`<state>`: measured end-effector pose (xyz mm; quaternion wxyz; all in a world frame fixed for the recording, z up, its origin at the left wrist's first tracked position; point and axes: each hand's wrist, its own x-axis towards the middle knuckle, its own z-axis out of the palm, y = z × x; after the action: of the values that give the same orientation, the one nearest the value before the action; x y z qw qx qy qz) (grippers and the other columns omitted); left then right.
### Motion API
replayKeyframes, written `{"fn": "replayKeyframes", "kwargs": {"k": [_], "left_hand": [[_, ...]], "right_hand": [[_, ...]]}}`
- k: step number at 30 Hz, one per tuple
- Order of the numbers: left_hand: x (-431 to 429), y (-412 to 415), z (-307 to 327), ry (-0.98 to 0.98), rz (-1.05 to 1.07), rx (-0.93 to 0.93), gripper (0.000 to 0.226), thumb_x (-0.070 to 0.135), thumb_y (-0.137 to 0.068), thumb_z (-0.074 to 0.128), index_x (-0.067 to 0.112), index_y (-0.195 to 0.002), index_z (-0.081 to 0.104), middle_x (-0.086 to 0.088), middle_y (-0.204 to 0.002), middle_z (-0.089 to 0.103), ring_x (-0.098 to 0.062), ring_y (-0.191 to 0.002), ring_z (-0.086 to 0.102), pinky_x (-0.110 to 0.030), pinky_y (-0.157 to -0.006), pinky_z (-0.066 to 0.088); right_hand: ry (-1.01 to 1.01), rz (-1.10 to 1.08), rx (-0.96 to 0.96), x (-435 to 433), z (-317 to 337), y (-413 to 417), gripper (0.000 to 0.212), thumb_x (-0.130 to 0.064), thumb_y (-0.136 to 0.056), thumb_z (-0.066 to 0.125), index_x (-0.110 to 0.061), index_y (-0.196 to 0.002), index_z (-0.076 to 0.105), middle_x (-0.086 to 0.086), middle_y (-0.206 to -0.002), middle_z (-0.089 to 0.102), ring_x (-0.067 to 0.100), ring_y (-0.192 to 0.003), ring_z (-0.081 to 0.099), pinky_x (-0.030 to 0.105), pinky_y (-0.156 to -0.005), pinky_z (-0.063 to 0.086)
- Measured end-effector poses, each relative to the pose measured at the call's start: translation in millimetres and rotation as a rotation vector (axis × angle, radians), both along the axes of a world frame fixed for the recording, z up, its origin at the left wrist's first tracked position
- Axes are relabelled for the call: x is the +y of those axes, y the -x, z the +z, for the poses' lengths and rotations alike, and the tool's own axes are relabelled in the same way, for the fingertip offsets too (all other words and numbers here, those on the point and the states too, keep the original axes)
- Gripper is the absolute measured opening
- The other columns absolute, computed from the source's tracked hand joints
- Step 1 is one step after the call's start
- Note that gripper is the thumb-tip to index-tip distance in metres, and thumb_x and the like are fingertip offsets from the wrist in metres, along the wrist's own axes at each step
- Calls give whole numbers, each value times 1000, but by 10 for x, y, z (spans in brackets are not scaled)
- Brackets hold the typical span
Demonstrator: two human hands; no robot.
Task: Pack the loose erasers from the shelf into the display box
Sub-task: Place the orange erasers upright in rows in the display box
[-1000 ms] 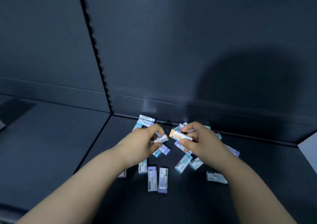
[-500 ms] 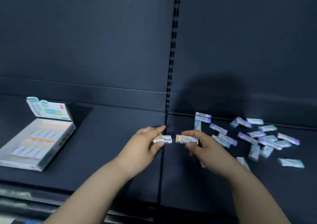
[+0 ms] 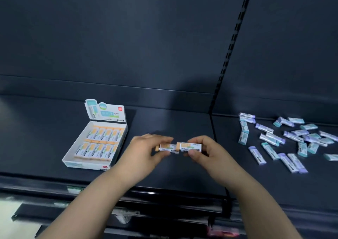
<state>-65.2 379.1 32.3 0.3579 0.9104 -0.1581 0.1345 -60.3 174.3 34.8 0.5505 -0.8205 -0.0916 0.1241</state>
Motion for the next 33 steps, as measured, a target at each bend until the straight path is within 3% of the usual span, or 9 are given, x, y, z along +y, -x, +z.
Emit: {"fn": "replayKeyframes", "kwargs": {"k": [3,7,13,16,18,22,27,30,33], "left_hand": [[94,86,-7,9,61,1,35,23,-73,77,31,-107,68,27,-90,60,-3,-89,56,-10,-82,39],[247,178,22,55,155,64,39,24,-70,79,43,-102,65,14,-88,57,-4,-86,54,-14,-83,39],[590,306,63,131,196,116,43,22,-70,78,52,-95,61,7,-90,59,-7,-87,55,-9,-82,35],[876,307,65,117,177,126,38,32,-69,79,56,-93,63,12,-91,61,-9,-96,54,-23,-92,37],[1115,295,70,108,171,118,34,39,-67,73,58,-93,62,16,-91,63,-7,-101,52,-25,-97,36],[1605,239,50,91,161,153,35,24,-73,77,49,-95,66,21,-93,60,-11,-103,51,-27,-96,38],[2107,56,-38,-121,60,111,26,32,-74,75,42,-97,68,39,-81,59,10,-90,49,-24,-89,31],[2196,-50,-55,-340,-51,141,29,37,-81,66,41,-109,64,28,-100,62,12,-91,43,-21,-89,19],[2223,-148,-62,-436,-132,181,31,37,-85,59,39,-116,60,23,-115,60,4,-105,43,-21,-86,15]], "right_hand": [[-30,49,27,57,10,-25,13,-26,-89,58,-37,-96,57,-5,-96,71,11,-88,61,37,-90,47],[-86,94,76,161,38,-52,14,-20,-90,56,-31,-98,57,-11,-91,72,-2,-84,61,27,-89,46],[-103,167,115,521,25,-23,16,-16,-91,55,-26,-103,56,-8,-91,72,-4,-83,60,21,-86,44],[-102,190,124,783,8,-5,16,-16,-90,56,-26,-102,57,-6,-95,72,2,-90,62,23,-88,46],[-98,187,114,1002,-3,-3,16,-15,-89,57,-26,-100,57,-4,-98,71,11,-98,63,28,-92,47],[-116,113,89,1497,-14,-18,16,-15,-87,61,-27,-98,58,-3,-99,72,14,-99,64,29,-92,49],[243,61,-32,1983,-89,-36,15,-32,-84,64,-38,-95,55,-6,-98,63,15,-91,57,29,-83,47],[578,74,-185,2142,-109,-52,24,-43,-82,63,-40,-105,57,-15,-102,53,10,-102,43,28,-95,34],[716,49,-227,2255,-106,-68,32,-49,-80,61,-38,-109,60,-13,-106,49,10,-111,38,26,-93,26]]}}
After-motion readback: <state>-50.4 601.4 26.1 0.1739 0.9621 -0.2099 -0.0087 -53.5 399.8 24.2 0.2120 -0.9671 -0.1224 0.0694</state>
